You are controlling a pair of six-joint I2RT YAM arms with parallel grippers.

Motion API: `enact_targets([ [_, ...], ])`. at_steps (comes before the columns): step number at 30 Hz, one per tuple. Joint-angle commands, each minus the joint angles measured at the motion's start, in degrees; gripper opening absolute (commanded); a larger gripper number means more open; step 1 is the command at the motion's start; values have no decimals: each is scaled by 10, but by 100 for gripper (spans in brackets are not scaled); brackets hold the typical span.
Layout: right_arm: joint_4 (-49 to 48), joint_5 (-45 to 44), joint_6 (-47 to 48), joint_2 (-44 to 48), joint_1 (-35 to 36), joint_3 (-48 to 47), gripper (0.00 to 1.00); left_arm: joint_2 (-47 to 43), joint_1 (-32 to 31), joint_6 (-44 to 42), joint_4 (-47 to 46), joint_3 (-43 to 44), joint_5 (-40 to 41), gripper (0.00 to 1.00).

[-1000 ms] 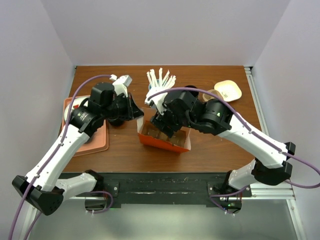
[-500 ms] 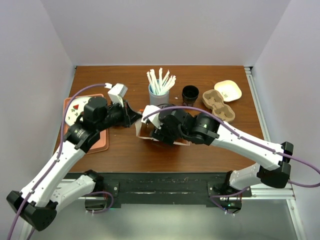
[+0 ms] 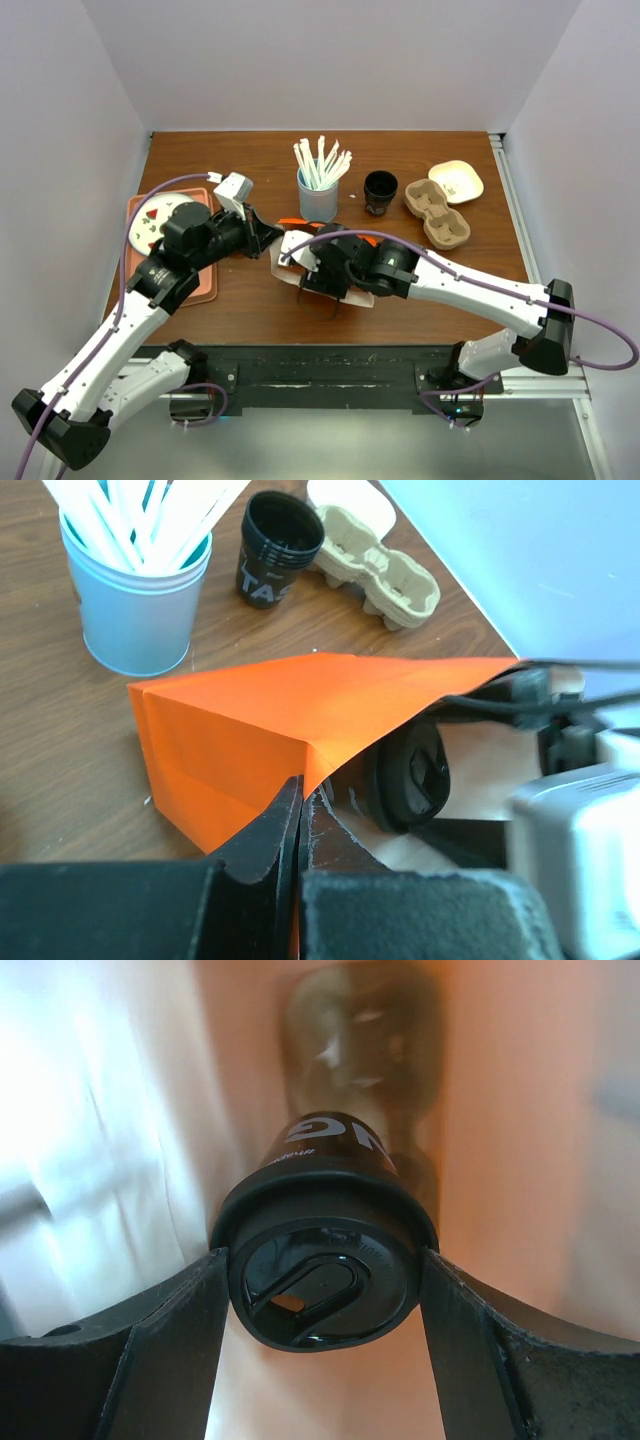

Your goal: Pack the takeout coffee

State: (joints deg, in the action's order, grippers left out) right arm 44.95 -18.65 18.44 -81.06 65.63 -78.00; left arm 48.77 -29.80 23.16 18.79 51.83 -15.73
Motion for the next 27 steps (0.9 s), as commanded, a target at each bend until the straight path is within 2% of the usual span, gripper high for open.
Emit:
enact_targets([
  [1, -49, -8, 11, 52, 2, 56, 46, -4, -4, -20, -46, 5, -20, 0],
  [6, -76, -23, 14, 34, 2, 76, 46, 24, -4, -54, 17, 24, 6, 0],
  [10, -76, -35, 12, 13, -11, 62, 47, 45, -4, -54, 35, 34, -5, 0],
  [17, -72, -19, 4, 13, -36, 59, 47, 12, -8, -37, 28, 19, 23, 0],
  [21, -51, -10, 14, 7, -35, 36, 47, -2, -8, -26, 57, 30, 71, 0],
  [25, -49, 4, 32, 4, -36, 37, 47, -3, -8, -21, 81, 41, 68, 0],
  [27, -57, 5, 35, 11, -36, 57, 47, -2, -8, -18, 94, 41, 68, 8],
])
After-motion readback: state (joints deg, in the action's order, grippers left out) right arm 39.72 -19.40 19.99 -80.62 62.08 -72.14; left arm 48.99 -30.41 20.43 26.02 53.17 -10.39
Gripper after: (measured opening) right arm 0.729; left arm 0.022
